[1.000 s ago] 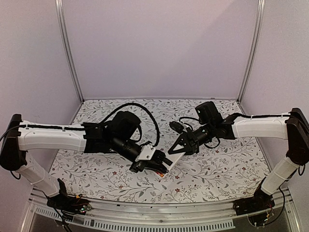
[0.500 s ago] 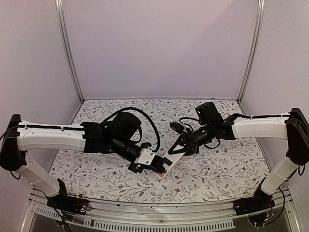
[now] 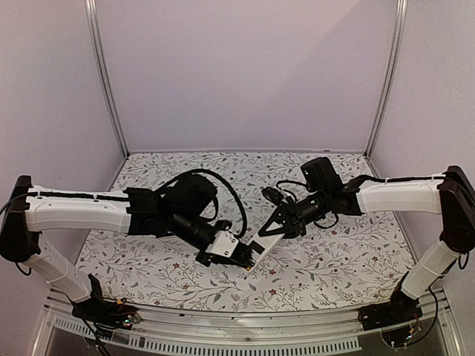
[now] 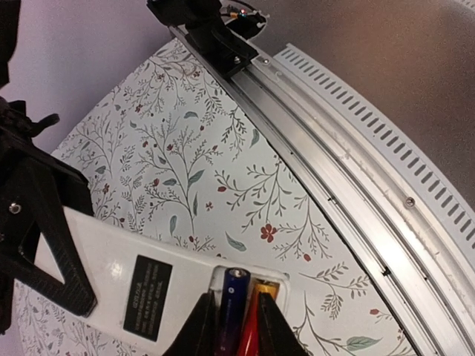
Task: Load the batteries into the remote control
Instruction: Place the battery in the battery compartment, then load the battery into the battery compartment.
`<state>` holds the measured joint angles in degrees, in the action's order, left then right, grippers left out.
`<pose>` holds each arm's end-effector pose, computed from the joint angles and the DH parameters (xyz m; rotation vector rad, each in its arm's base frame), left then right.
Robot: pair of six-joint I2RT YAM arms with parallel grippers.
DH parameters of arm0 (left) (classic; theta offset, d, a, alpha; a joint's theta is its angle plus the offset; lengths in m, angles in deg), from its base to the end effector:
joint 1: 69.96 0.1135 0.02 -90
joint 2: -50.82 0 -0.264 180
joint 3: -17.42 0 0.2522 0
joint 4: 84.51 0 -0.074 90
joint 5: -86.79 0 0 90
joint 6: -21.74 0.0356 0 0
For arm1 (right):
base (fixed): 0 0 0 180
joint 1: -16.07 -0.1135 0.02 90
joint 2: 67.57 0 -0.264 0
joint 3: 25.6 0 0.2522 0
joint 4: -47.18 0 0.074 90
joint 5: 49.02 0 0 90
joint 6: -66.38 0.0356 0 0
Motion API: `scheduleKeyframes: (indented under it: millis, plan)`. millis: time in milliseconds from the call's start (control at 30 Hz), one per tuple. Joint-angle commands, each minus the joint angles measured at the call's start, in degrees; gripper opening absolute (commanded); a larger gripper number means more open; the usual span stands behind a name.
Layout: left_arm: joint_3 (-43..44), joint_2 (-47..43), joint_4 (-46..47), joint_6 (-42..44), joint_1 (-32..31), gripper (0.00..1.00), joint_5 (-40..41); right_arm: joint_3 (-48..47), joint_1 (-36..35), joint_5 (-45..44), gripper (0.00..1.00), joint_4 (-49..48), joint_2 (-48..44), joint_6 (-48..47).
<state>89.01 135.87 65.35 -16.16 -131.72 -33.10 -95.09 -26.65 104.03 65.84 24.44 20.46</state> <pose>0.1350 -0.2889 0.2455 2.0620 1.0300 -0.6917 0.2210 0.2472 0.2214 0.6220 -2.3414 -1.7679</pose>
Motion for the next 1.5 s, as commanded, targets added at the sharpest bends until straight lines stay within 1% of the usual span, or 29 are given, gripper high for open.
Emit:
scheduleKeyframes:
  millis: [0,67,133,300,367,400,533,600,633,733,767,800,900,967,1000,1033,1100,1167,1267,1400,1467]
  plan:
    - [-1.02,-0.57,-2.80,0.01,-0.17,0.23,3.61,0.00,-0.65,4.84,0.00,-2.79,-0.21,1.53]
    - [-1.17,-0.87,-2.54,-0.15,-0.18,0.25,3.76,0.11,-0.63,4.72,0.00,-2.79,-0.16,1.54]
    - [-1.18,-1.30,-2.39,-0.39,-0.19,0.29,3.70,0.17,-0.68,4.58,0.00,-2.79,-0.04,1.54]
    - [-1.22,-3.58,-1.13,-2.35,-0.20,0.48,3.20,0.35,-0.63,4.03,0.00,-2.80,0.10,1.44]
    - [-1.22,-4.69,-0.82,-3.27,-0.20,0.60,3.33,0.40,-0.65,4.05,0.00,-2.88,0.30,1.45]
    - [-1.33,-5.37,-0.47,-4.01,-0.15,0.63,3.36,0.36,-0.62,4.02,0.00,-2.89,0.42,1.45]
    - [-3.11,-9.07,2.90,-7.24,-0.05,0.69,3.78,0.35,-0.61,3.91,0.00,-2.89,0.54,1.43]
    - [-4.29,-11.02,5.22,-8.84,-0.03,0.75,4.23,0.35,-0.67,3.86,0.00,-2.89,0.62,1.45]
    - [-4.82,-11.93,6.43,-9.69,-0.03,0.77,4.58,0.35,-0.62,3.85,0.00,-2.89,0.63,1.45]
    - [-6.32,-14.19,9.49,-13.37,0.05,0.82,7.08,0.33,-0.61,3.83,0.00,-2.89,0.78,1.53]
    - [-6.80,-14.72,11.17,-16.91,0.13,0.92,9.69,0.27,-0.62,3.72,0.00,-2.89,0.80,1.47]
    - [-7.05,-15.06,12.80,-21.47,0.37,0.98,12.53,0.31,-0.63,3.61,0.00,-2.89,0.85,1.42]
    - [-5.20,-15.13,11.59,-37.40,1.48,1.00,20.82,0.23,-0.61,3.49,0.00,-2.89,0.87,1.45]
    - [-2.98,-14.26,8.06,-48.81,2.09,0.99,25.83,-0.13,-0.63,3.34,0.00,-2.89,0.96,1.28]
    - [-0.87,-13.41,5.08,-52.22,2.22,1.00,26.51,-0.35,-0.62,3.21,0.00,-2.89,0.91,1.13]
    - [0.88,-12.25,0.60,-54.08,2.51,1.00,24.35,-0.52,-0.61,3.10,0.00,-2.89,0.85,0.79]
    - [3.03,-9.13,-3.23,-58.55,3.00,1.00,19.74,-1.01,-0.47,3.02,0.00,-2.80,0.66,0.44]
    - [2.27,-8.27,-2.11,-64.10,3.85,1.00,15.60,-1.13,-0.30,2.62,0.00,-2.80,0.55,0.06]
    - [-0.91,-8.58,3.09,-72.44,5.35,1.00,7.77,-1.23,-0.09,2.31,0.00,-2.71,0.63,-0.20]
    - [-2.61,-7.66,6.48,-77.35,6.08,0.99,-1.94,-1.31,-0.02,1.99,0.00,-2.71,0.63,-0.48]
    - [-2.67,-6.57,6.80,-79.87,6.03,0.95,-4.33,-1.47,-0.02,1.93,0.00,-2.71,0.70,-0.48]
